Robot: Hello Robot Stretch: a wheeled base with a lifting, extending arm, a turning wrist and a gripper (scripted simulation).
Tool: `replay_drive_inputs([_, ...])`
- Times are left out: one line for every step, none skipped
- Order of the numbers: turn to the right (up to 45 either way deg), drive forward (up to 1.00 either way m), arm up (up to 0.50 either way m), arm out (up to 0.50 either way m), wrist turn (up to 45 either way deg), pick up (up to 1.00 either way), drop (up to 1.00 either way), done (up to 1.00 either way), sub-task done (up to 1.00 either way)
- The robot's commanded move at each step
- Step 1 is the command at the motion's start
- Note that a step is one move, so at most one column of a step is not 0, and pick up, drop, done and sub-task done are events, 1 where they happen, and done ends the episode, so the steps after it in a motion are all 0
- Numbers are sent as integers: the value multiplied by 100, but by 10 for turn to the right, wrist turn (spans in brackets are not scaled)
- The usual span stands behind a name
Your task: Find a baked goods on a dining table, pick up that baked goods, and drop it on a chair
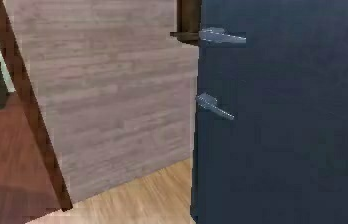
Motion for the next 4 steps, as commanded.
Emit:
replay_drive_inputs([-450,0,0,0,0,0,0,0,0])
replay_drive_inputs([-450,0,0,0,0,0,0,0,0])
replay_drive_inputs([-60,0,0,0,0,0,0,0,0])
replay_drive_inputs([0,100,0,0,0,0,0,0,0])
